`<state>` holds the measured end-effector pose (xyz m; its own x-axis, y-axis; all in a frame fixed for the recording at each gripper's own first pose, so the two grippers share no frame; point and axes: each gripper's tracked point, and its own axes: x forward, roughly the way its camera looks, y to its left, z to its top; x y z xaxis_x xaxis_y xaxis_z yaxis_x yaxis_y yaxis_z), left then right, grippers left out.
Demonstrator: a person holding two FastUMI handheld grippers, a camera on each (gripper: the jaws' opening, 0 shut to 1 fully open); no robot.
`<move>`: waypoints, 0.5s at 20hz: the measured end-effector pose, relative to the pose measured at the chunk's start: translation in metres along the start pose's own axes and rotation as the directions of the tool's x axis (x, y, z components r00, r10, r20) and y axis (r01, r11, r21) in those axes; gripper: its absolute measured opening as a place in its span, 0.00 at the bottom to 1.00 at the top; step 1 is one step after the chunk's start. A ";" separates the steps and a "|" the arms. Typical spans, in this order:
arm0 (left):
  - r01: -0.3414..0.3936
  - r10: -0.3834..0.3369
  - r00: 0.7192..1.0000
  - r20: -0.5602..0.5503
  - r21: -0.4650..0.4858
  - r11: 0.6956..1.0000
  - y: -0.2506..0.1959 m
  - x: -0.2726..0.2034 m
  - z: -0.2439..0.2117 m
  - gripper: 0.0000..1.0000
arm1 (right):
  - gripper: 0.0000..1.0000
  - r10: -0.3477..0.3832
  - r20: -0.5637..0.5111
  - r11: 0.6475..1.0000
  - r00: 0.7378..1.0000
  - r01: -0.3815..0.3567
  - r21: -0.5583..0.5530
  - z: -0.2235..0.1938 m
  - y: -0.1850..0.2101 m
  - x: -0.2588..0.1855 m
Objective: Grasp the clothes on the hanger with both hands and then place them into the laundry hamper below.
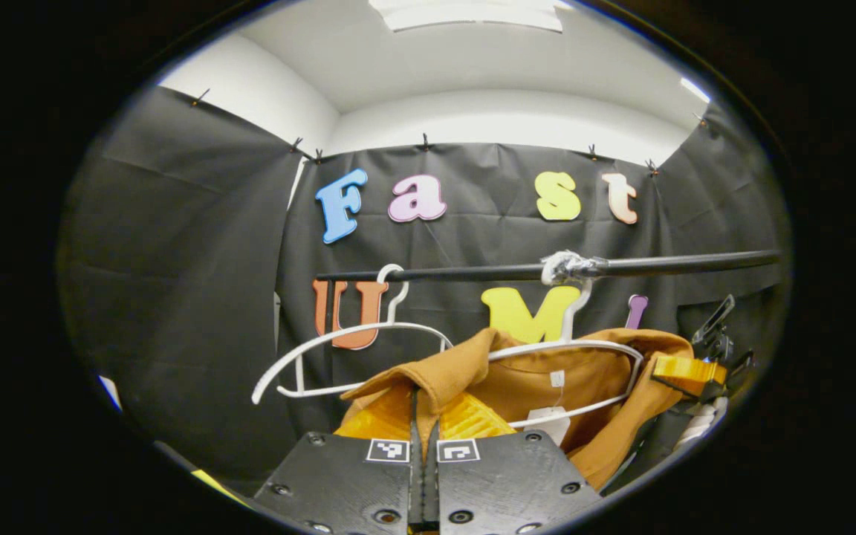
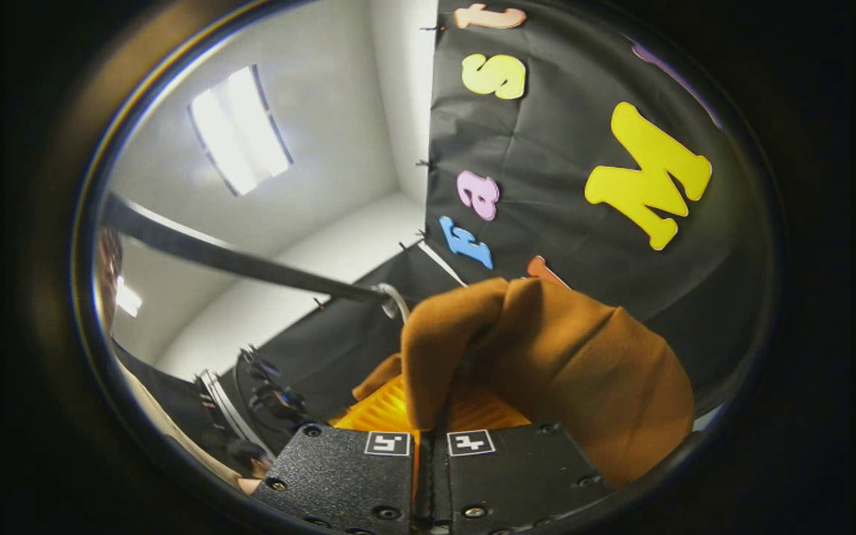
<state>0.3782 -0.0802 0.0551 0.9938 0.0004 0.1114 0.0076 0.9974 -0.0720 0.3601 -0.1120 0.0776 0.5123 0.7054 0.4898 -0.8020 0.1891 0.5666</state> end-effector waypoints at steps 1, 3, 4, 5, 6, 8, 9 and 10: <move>-0.007 0.007 1.000 0.002 -0.010 1.000 0.007 0.001 0.004 0.05 | 0.06 0.012 0.028 1.000 1.000 -0.012 0.020 0.009 0.002 -0.001; -0.020 0.020 1.000 0.001 -0.034 0.999 0.019 0.004 0.006 0.00 | 0.06 0.009 0.068 0.999 0.998 -0.012 0.031 0.022 0.001 -0.004; -0.027 0.027 1.000 -0.008 -0.042 0.999 0.025 0.006 0.005 0.00 | 0.06 -0.007 0.083 1.000 0.996 0.005 0.027 0.026 -0.004 -0.008; -0.027 0.026 1.000 -0.017 -0.051 0.998 0.029 0.009 0.003 0.00 | 0.06 -0.019 0.100 0.999 0.995 0.016 0.030 0.031 -0.009 -0.010; -0.031 0.030 0.999 -0.028 -0.055 0.998 0.033 0.011 0.000 0.00 | 0.06 -0.031 0.126 0.999 0.992 0.026 0.043 0.036 -0.012 -0.012; -0.028 0.025 0.999 -0.042 -0.064 0.998 0.036 0.011 -0.003 0.05 | 0.06 -0.063 0.158 0.996 0.985 0.052 0.074 0.044 -0.022 -0.020; -0.026 0.023 0.999 -0.047 -0.065 0.998 0.037 0.010 -0.004 0.05 | 0.06 -0.075 0.156 0.995 0.985 0.064 0.070 0.045 -0.026 -0.022; -0.023 0.020 0.999 -0.050 -0.060 0.998 0.037 0.010 -0.006 0.00 | 0.05 -0.085 0.160 0.995 0.983 0.075 0.064 0.048 -0.027 -0.025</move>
<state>0.3895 -0.0442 0.0476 0.9980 0.0164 0.0606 -0.0082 0.9910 -0.1338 0.3839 -0.1676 0.0816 0.6210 0.5685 0.5396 -0.7397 0.1976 0.6432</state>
